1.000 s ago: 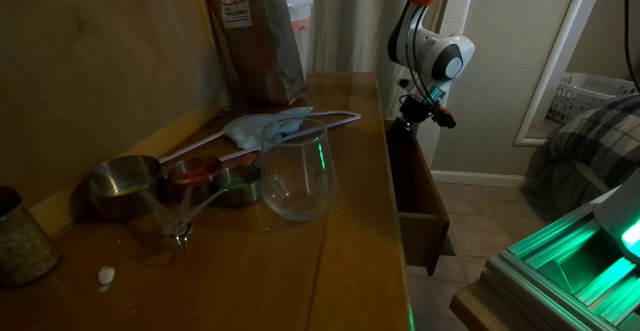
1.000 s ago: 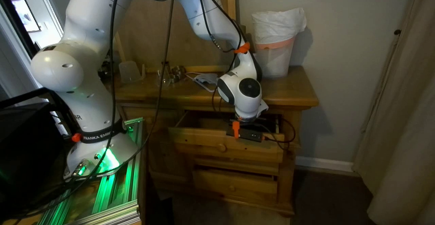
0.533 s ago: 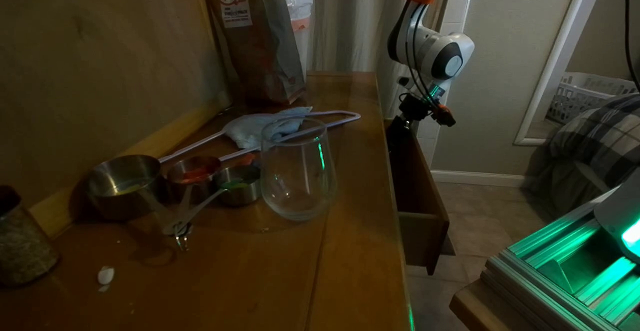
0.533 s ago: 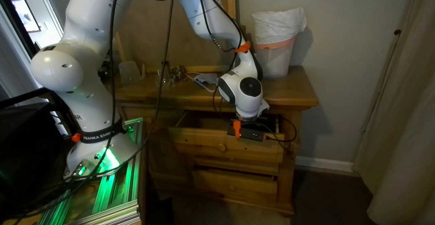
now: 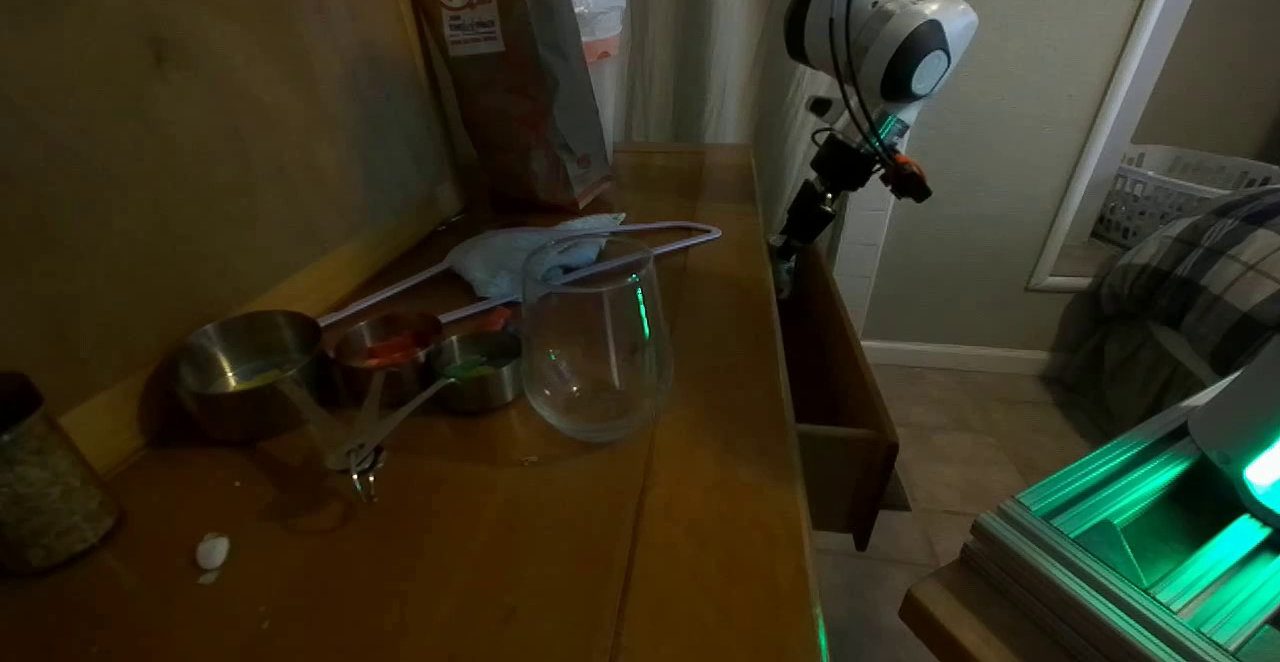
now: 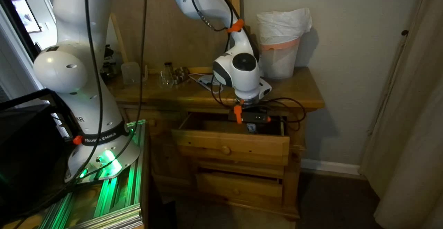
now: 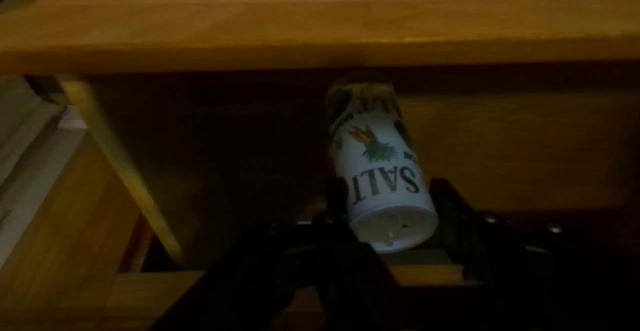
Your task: Open the top right drawer, remove the white container from the drawer, put it on the dresser and then close the drawer
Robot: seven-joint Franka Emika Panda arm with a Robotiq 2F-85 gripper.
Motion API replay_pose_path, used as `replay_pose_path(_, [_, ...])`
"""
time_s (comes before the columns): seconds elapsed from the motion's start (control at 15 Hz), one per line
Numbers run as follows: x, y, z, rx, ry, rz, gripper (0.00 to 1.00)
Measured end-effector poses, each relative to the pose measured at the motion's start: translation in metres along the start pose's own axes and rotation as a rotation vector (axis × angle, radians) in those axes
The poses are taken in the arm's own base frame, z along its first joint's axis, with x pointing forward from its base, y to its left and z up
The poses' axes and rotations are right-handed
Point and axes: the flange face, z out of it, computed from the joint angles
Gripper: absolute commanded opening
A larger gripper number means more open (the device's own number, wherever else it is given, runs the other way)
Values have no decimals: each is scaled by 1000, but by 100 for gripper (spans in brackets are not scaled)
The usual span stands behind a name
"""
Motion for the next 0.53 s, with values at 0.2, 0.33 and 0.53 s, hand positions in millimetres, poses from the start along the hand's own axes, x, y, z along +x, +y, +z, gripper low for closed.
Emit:
replay_pose_path(0.2, [0, -5, -30, -55, -15, 10, 20])
replay_pose_path(0.33, [2, -10, -46, -66, -11, 5, 20])
replay_pose_path(0.53, [10, -21, -71, -90, -13, -15, 20])
